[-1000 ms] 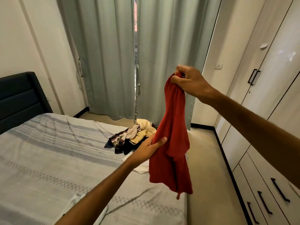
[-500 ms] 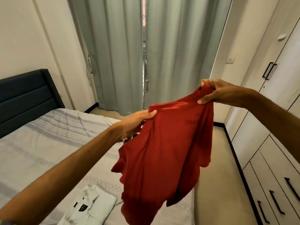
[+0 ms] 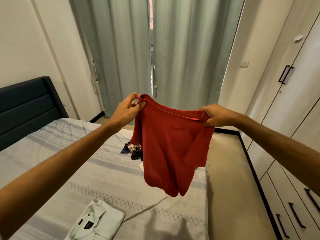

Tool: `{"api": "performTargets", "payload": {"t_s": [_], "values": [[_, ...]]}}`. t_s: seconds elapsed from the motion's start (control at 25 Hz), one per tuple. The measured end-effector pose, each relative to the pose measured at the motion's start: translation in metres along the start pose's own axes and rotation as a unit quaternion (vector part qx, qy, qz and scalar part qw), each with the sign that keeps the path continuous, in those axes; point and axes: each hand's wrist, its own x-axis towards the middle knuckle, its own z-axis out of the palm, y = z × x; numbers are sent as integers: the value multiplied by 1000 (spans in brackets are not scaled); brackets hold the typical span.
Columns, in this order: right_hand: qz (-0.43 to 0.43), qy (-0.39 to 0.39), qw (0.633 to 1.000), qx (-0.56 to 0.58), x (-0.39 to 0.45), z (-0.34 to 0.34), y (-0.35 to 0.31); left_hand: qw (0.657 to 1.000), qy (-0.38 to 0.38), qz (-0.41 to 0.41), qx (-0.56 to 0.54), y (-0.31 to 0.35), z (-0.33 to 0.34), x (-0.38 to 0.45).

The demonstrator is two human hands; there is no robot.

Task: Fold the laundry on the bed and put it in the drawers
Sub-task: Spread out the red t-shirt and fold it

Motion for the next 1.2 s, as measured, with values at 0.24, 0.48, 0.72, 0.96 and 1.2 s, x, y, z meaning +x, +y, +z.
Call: {"api": "performTargets", "payload": {"t_s": [0.24,0.48,0.72,0.96,1.2], "values": [[35,27,986,163,13,13,13,996,-69,-26,49,3,-34,2],[45,-42,842,535,11,9,8,988,-128,-82,-36,-14,-61,-4],[54,91,877,468,37,28,9,993,-77,-4,92,-45,-72,1],[89,46,902,420,51,29,21,965,-199,-124,122,-55,-55,10],[111,-12,914,391,55,71,71,953,-251,-164,45,-128,-30,36]]}}
